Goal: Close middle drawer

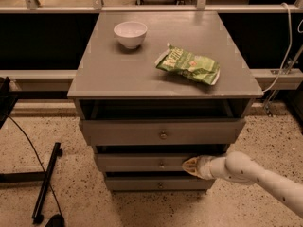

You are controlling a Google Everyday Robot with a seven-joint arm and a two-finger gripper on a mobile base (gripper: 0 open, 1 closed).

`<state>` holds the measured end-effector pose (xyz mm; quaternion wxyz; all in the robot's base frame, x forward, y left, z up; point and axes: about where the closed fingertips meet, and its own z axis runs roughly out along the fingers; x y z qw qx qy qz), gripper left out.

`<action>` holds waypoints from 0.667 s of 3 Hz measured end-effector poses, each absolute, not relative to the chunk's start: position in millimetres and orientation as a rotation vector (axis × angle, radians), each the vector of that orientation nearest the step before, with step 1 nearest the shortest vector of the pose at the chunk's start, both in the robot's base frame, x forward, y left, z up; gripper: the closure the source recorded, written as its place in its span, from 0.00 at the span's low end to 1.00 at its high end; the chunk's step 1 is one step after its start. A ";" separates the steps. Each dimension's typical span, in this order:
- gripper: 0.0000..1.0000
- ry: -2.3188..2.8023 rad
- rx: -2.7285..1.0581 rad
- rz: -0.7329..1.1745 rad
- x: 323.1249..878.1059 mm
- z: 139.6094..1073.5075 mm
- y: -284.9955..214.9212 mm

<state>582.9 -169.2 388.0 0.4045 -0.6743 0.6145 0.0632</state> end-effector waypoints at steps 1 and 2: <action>1.00 1.530 -1.714 0.178 575.6 383.8 -166.8; 1.00 1.467 -1.767 0.224 536.6 382.1 -160.3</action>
Offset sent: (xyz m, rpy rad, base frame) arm -0.1110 0.0134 -0.0111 0.0241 0.0175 0.1999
